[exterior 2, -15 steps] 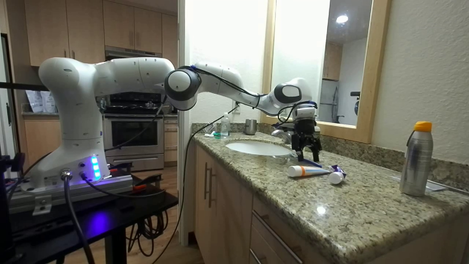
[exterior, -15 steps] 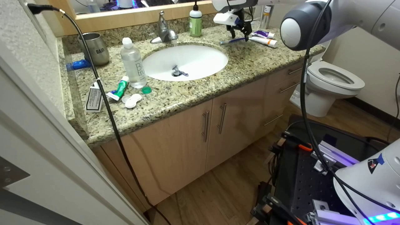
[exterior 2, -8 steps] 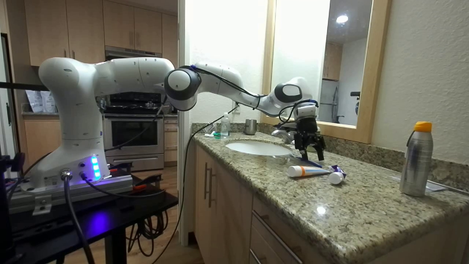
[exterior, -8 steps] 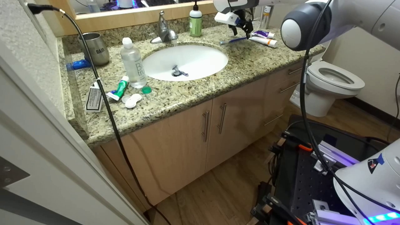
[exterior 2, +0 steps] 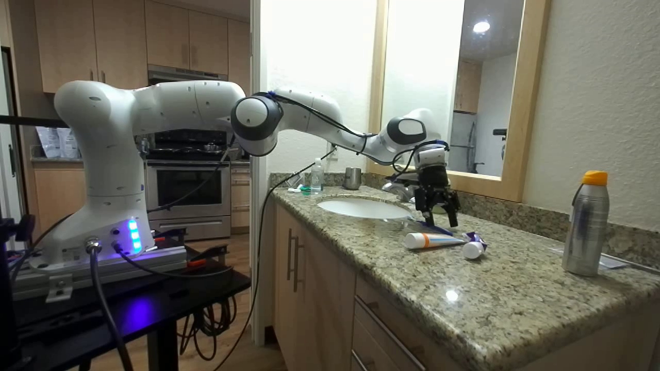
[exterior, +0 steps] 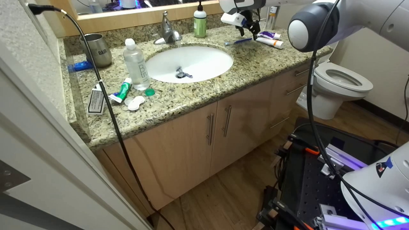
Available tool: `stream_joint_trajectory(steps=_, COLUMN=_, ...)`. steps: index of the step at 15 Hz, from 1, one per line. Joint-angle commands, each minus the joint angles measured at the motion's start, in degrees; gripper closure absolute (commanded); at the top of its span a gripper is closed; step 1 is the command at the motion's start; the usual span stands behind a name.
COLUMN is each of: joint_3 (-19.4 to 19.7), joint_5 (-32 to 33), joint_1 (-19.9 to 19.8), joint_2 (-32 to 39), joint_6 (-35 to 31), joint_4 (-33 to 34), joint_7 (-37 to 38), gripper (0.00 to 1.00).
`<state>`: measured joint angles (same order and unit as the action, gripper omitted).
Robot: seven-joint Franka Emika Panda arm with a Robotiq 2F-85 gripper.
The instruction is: Move the faucet handle upwards and pick up the toothbrush and wash it
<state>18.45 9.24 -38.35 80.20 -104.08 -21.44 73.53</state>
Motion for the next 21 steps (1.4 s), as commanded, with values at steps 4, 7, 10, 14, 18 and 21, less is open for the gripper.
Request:
stream_joint_trajectory(steps=4, joint_3=-1.27, joint_5=-0.74, joint_1=-1.13, joint_2=0.56, joint_6=2.61, joint_4=0.79, joint_7=-0.93, gripper=0.38)
stream_joint_trajectory(steps=7, joint_3=-1.53, joint_5=-0.88, joint_1=-0.88, joint_2=-0.35, joint_6=1.35, joint_4=-0.81, joint_7=-1.29, gripper=0.6)
stream_joint_trajectory(steps=10, joint_3=-1.8, joint_5=-1.14, joint_1=-1.49, joint_2=-0.59, joint_6=0.95, joint_4=-0.74, joint_7=-1.84, gripper=0.8)
stream_joint_trajectory(steps=14, joint_3=-1.94, joint_5=-1.26, joint_1=-1.9, joint_2=-0.58, joint_6=0.89, joint_4=-0.7, joint_7=-2.08, gripper=1.0)
stream_joint_trajectory(steps=18, joint_3=-2.41, joint_5=-1.62, joint_1=-2.4, joint_2=-0.75, joint_6=0.74, joint_4=-0.64, joint_7=-2.37, gripper=0.97)
stream_joint_trajectory(steps=21, joint_3=-4.38, joint_5=-3.57, joint_1=-3.27, joint_2=-1.31, joint_6=0.88, joint_4=-0.94, joint_7=-3.47, gripper=0.98)
